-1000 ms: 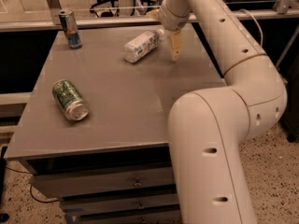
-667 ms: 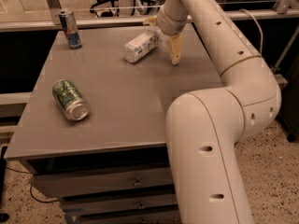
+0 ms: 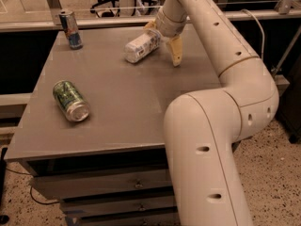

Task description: Place blue plastic bottle upright

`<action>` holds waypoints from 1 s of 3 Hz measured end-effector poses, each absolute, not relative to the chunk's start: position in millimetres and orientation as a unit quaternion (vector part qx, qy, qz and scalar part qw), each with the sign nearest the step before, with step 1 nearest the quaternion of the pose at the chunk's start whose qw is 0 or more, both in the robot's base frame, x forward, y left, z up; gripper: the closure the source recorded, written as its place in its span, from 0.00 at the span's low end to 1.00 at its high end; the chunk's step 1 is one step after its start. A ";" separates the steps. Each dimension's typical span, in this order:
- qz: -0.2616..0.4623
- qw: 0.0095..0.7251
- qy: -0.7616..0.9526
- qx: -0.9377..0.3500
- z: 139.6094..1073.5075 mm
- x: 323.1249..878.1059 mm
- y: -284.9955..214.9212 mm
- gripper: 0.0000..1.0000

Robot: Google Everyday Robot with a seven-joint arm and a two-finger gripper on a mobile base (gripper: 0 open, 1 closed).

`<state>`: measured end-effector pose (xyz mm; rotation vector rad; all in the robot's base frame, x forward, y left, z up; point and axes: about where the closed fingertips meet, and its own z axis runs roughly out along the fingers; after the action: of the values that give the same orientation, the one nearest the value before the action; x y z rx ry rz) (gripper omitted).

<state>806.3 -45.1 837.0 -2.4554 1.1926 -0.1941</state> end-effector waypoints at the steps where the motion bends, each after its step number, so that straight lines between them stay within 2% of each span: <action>1: -0.070 0.195 0.416 -0.886 839.2 803.5 -39.5 0.41; 3: -0.079 0.188 0.390 -0.898 854.9 794.8 -26.5 0.88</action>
Offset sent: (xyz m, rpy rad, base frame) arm -0.0485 0.0365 0.0210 -0.1047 -0.0161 0.1644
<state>794.8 -26.5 854.9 -2.5263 1.0970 -0.2235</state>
